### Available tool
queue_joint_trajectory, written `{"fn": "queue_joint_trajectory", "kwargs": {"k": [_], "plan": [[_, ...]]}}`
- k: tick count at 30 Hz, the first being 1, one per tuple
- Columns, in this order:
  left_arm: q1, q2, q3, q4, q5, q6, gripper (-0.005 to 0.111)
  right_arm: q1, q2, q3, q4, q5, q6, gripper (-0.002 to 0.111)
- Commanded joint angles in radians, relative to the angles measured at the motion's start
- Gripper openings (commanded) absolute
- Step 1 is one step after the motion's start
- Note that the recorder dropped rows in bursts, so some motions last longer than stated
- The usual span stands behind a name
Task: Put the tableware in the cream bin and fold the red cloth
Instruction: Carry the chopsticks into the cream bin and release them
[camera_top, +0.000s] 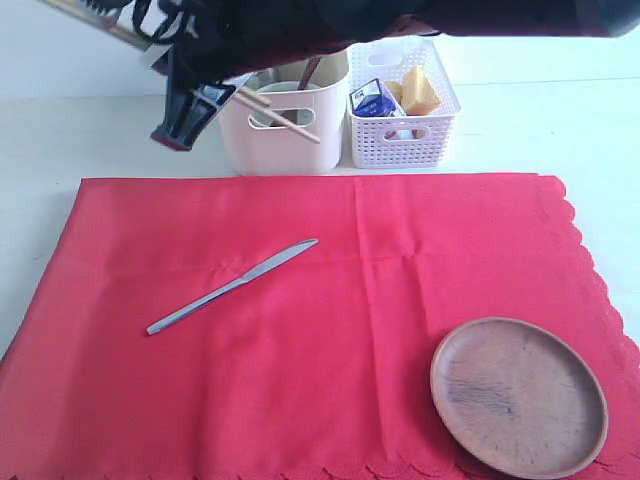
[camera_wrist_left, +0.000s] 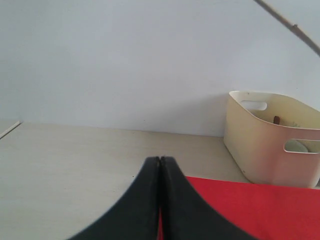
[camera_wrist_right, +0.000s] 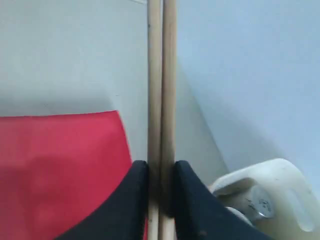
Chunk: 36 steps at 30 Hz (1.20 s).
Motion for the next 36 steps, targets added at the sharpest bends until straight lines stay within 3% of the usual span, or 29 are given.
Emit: {"fn": "queue_joint_trajectory", "kwargs": {"k": [1,12,19,24,27,29,31,36], "plan": [[0.0,-0.005,0.001,-0.003,-0.001,-0.001,0.003,-0.071,-0.011,0.002,0.068,-0.121,0.009,0.0],[0.0,-0.005,0.001,-0.003,-0.001,-0.001,0.003,-0.195,-0.007,0.002,0.093,-0.336,0.035,0.0],[0.0,-0.005,0.001,-0.003,-0.001,-0.001,0.003,-0.258,0.032,0.002,0.05,-0.496,0.196,0.0],[0.0,-0.005,0.001,-0.003,-0.001,-0.001,0.003,-0.304,0.074,0.002,-0.371,-0.534,0.633,0.0],[0.0,-0.005,0.001,-0.003,-0.001,-0.001,0.003,-0.335,0.105,0.002,-0.732,-0.701,1.025,0.0],[0.0,-0.005,0.001,-0.003,-0.001,-0.001,0.003,-0.361,0.131,0.002,-0.892,-0.843,1.187,0.0],[0.0,-0.005,0.001,-0.003,-0.001,-0.001,0.003,-0.387,0.159,0.002,-0.934,-0.95,1.22,0.0],[0.0,-0.005,0.001,-0.003,-0.001,-0.001,0.003,-0.441,0.231,0.002,-0.904,-0.991,1.22,0.0]]}}
